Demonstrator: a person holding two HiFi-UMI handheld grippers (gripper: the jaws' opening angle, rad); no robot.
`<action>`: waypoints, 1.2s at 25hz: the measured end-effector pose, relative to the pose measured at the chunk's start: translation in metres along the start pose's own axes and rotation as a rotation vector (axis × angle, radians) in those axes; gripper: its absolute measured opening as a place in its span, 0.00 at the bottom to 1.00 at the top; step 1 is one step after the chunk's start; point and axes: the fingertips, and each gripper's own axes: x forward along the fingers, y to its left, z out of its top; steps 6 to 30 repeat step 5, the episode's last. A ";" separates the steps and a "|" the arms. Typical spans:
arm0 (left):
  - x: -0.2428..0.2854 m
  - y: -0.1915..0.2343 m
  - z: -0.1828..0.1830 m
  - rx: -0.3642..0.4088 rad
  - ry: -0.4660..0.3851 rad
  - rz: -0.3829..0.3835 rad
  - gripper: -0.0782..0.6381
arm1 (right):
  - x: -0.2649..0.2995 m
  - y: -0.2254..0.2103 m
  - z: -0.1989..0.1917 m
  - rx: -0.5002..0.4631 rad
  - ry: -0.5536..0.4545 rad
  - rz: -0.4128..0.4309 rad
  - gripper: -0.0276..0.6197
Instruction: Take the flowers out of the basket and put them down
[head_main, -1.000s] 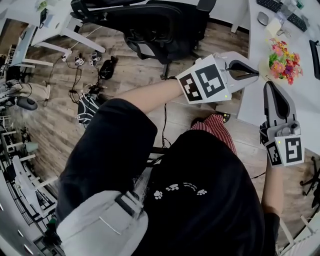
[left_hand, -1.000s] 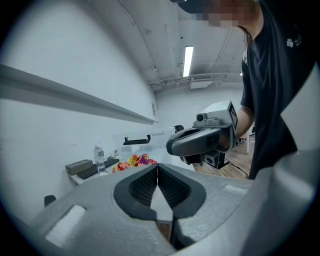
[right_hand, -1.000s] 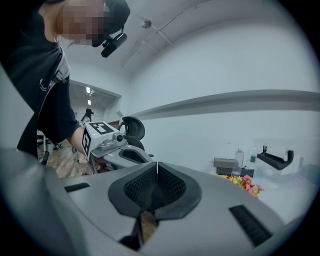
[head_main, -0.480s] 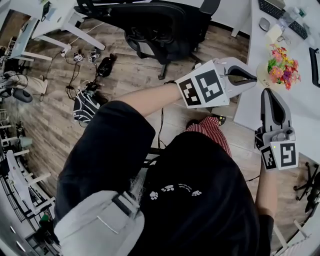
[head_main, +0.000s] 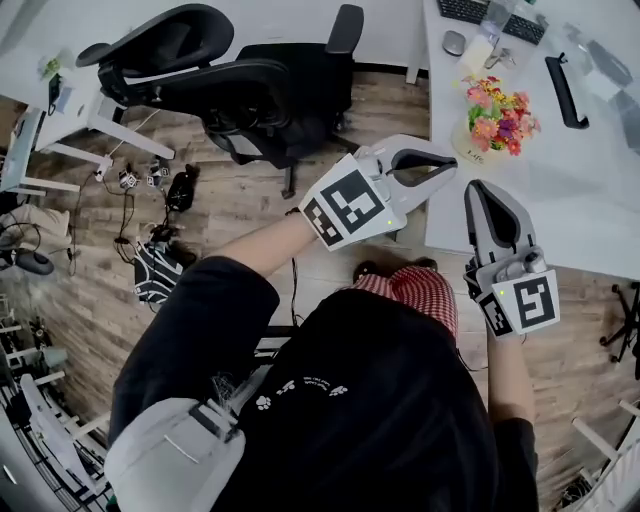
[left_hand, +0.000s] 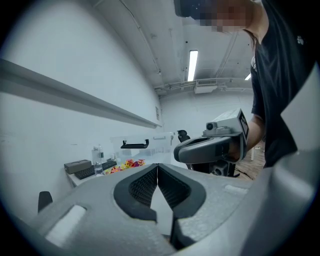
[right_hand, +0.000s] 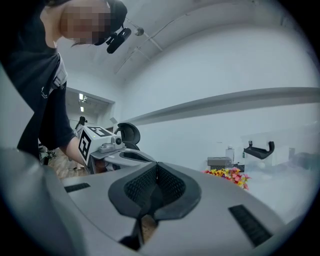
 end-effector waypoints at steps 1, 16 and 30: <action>0.003 -0.002 0.002 -0.004 0.000 0.005 0.12 | -0.004 -0.002 0.000 0.007 -0.002 0.000 0.06; 0.014 -0.013 0.008 -0.016 0.008 0.022 0.12 | -0.021 -0.008 0.000 0.035 -0.009 0.007 0.06; 0.014 -0.013 0.008 -0.016 0.008 0.022 0.12 | -0.021 -0.008 0.000 0.035 -0.009 0.007 0.06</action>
